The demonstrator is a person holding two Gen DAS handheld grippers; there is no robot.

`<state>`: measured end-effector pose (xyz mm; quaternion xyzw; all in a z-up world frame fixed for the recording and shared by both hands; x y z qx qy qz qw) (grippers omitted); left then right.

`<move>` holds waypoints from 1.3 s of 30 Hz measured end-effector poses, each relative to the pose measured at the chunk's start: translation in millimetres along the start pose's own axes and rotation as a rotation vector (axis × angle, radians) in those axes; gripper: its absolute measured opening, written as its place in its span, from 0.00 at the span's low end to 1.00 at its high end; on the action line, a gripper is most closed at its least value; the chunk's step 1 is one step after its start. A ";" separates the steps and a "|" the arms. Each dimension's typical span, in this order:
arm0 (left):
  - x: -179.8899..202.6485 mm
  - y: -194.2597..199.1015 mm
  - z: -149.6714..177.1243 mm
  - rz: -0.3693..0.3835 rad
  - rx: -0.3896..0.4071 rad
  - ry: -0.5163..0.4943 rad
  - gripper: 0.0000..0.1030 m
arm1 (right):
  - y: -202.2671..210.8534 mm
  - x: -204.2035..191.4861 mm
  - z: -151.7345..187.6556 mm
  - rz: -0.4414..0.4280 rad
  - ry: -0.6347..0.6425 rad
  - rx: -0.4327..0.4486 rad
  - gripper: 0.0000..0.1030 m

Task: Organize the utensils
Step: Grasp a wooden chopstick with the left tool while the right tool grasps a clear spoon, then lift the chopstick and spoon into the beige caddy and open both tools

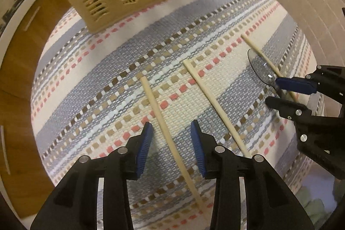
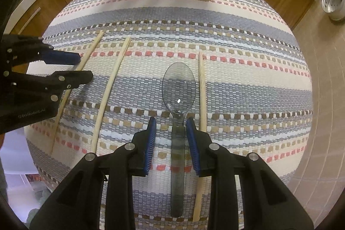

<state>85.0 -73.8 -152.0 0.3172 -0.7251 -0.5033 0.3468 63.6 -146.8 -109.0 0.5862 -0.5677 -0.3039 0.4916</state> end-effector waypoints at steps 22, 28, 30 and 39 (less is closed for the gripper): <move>-20.4 36.0 -1.5 0.089 0.237 0.155 0.03 | 32.3 4.3 -1.8 -0.108 -0.050 0.146 0.10; -27.7 91.8 -5.6 0.176 0.461 0.216 0.03 | 60.3 19.3 -15.5 -0.178 -0.118 0.240 0.10; -28.0 108.8 -7.0 0.177 0.514 0.216 0.03 | 68.2 21.9 -19.7 -0.197 -0.131 0.262 0.10; -10.0 163.9 -19.6 0.206 0.707 0.212 0.04 | 102.3 34.3 -38.4 -0.210 -0.174 0.364 0.10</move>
Point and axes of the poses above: each gripper's, at about its wrist camera, not at the fingertips, and y roughly against the way its jaws point, x to its right, z to its underside, the point moved 9 cm from there along -y, roughly the way its jaws point, and after that the axes turned 14 degrees about z, right-handed, at the moved point
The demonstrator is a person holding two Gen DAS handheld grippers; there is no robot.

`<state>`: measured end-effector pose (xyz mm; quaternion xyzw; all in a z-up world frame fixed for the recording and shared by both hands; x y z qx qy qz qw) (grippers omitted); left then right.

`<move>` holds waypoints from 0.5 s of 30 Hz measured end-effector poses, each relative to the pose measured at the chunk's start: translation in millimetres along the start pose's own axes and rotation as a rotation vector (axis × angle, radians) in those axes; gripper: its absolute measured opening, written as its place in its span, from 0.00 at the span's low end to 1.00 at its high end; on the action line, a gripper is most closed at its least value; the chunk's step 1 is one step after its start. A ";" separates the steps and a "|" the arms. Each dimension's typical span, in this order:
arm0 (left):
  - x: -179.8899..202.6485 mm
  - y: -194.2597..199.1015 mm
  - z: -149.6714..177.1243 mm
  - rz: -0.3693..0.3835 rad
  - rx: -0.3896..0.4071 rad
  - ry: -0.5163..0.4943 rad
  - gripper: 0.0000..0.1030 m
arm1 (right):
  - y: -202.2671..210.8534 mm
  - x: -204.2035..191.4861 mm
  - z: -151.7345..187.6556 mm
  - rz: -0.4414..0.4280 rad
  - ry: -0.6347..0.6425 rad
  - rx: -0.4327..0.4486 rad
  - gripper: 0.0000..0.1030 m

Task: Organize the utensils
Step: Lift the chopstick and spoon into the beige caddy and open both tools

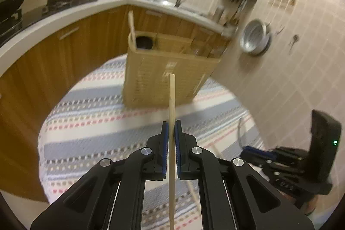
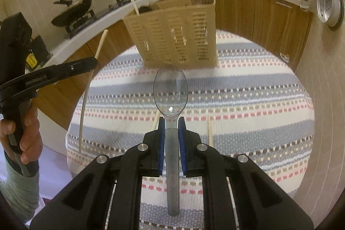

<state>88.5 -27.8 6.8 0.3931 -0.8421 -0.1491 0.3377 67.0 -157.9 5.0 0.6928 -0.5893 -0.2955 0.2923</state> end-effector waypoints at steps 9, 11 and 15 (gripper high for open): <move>23.7 21.1 -62.6 0.074 0.255 -0.029 0.04 | 24.5 0.0 -64.7 -0.014 -0.043 0.178 0.10; 28.0 19.0 -75.9 0.089 0.295 -0.037 0.04 | 30.2 1.2 -85.6 -0.009 -0.053 0.234 0.10; 39.1 19.2 -110.0 0.101 0.394 -0.072 0.04 | 37.0 4.1 -132.4 -0.008 -0.075 0.331 0.10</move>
Point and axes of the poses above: each gripper's, at about its wrist camera, not at the fingertips, and y roughly against the way its jaws point, x to its right, z to its underside, the point moved 9 cm from there along -y, roughly the way its jaws point, and after that the axes turned 14 degrees about z, right-handed, at the moved point
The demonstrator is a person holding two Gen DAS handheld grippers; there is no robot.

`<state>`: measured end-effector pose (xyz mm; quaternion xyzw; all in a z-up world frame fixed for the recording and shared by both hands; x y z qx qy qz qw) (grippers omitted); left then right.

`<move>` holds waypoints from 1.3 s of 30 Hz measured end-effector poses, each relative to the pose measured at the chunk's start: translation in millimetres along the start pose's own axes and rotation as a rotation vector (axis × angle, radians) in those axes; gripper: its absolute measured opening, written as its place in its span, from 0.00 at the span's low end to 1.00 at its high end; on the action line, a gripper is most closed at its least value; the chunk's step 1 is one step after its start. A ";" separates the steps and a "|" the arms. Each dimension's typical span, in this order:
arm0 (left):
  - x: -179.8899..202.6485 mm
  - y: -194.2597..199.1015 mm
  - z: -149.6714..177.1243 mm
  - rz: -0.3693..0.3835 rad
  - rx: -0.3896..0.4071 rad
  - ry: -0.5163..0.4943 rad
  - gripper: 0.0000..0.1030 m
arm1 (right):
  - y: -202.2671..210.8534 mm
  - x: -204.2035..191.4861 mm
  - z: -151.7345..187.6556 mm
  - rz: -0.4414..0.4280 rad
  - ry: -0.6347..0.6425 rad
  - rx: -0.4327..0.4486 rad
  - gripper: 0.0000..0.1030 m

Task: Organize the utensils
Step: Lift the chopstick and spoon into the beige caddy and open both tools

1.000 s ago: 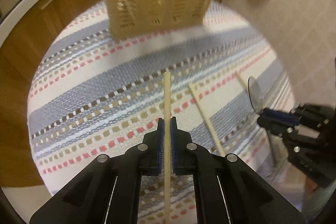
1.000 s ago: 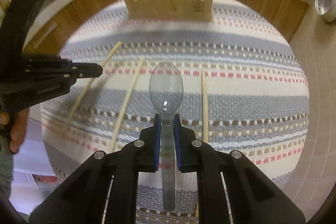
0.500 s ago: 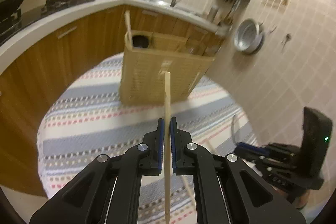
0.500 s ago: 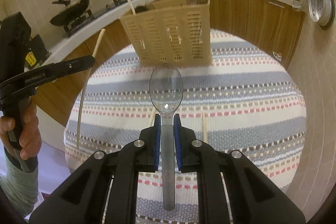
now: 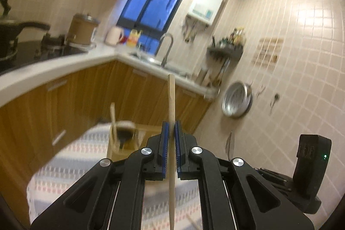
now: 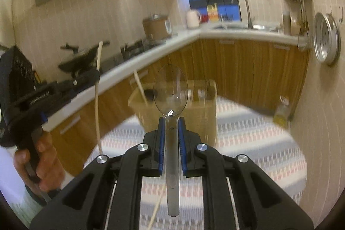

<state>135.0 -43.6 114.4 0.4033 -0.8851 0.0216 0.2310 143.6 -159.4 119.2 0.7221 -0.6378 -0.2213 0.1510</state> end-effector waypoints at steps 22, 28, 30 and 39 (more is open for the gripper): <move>-54.1 -87.9 -46.4 -0.132 0.267 -0.034 0.04 | -114.4 37.9 -86.3 0.032 -0.180 0.210 0.10; -55.2 -99.8 -31.4 -0.158 0.260 -0.092 0.04 | -121.6 31.3 -73.6 0.074 -0.108 0.274 0.10; -56.1 -102.3 -27.8 -0.164 0.257 -0.098 0.04 | -121.2 27.7 -69.9 0.076 -0.087 0.289 0.10; -59.9 -104.2 -19.7 -0.168 0.247 -0.096 0.04 | -123.5 18.3 -59.1 0.082 -0.036 0.306 0.10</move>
Point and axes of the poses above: each gripper's, at about its wrist camera, not at the fingertips, and y roughly against the way its jaws point, x to its right, z to its underside, the point moved 9 cm from there along -y, roughly the way its jaws point, and after that the axes turned 14 degrees about z, right-handed, at the moved point
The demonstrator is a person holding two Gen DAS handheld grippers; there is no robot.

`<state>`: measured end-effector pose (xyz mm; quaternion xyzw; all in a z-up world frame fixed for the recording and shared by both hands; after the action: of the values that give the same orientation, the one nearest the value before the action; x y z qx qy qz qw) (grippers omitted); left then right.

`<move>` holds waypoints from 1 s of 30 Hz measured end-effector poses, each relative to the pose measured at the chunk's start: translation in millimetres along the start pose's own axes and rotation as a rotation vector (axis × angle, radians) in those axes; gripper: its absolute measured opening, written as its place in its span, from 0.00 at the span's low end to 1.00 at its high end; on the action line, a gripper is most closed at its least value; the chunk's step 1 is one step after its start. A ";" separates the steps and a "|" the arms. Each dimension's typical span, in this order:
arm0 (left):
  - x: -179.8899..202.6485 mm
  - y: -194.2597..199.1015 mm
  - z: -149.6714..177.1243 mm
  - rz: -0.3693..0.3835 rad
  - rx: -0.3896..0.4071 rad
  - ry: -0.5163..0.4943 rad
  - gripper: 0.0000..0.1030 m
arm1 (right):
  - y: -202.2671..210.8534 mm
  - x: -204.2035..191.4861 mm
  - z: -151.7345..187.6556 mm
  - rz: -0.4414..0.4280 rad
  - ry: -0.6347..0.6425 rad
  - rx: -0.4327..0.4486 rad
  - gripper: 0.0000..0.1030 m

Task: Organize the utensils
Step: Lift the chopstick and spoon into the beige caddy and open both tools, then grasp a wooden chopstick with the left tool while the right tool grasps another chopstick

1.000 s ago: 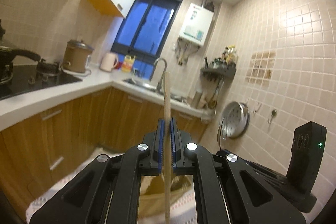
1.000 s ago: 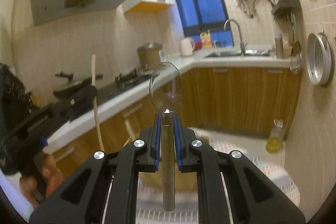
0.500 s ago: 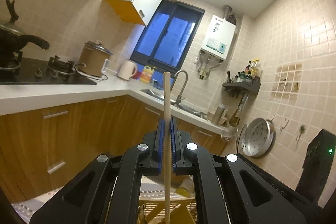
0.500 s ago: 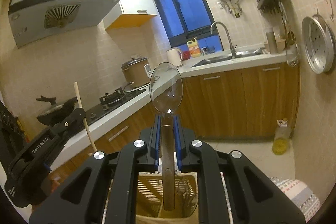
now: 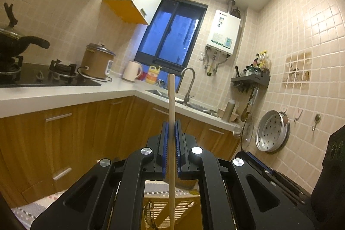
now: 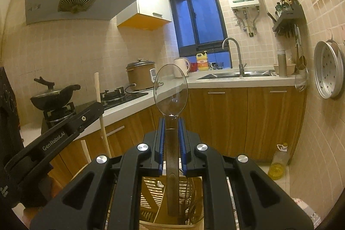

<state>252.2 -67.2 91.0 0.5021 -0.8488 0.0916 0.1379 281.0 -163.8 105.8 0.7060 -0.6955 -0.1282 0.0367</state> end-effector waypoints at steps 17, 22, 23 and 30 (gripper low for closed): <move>11.4 48.3 -4.5 0.025 -0.033 -0.006 0.27 | 50.0 10.0 14.5 -0.027 -0.017 -0.090 0.30; 17.2 83.5 -15.6 0.027 -0.024 0.004 0.27 | 84.5 19.6 6.0 -0.011 -0.039 -0.083 0.30; 19.1 91.4 -16.9 0.026 -0.024 0.003 0.27 | 91.8 21.4 4.3 -0.011 -0.048 -0.083 0.30; 35.1 131.6 -20.9 0.030 -0.045 -0.006 0.27 | 133.8 29.2 -2.0 0.000 -0.069 -0.097 0.31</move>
<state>123.5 -27.1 119.9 0.4864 -0.8585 0.0728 0.1453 151.4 -197.0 134.7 0.6985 -0.6893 -0.1862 0.0467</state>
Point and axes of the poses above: each gripper's, at about its wrist camera, not at the fingertips, and y roughly against the way its jaws point, x to its right, z to its underside, the point moved 9 cm from there along -y, roughly the way its jaws point, and after that the axes turned 14 degrees about z, right-handed, at the moved point
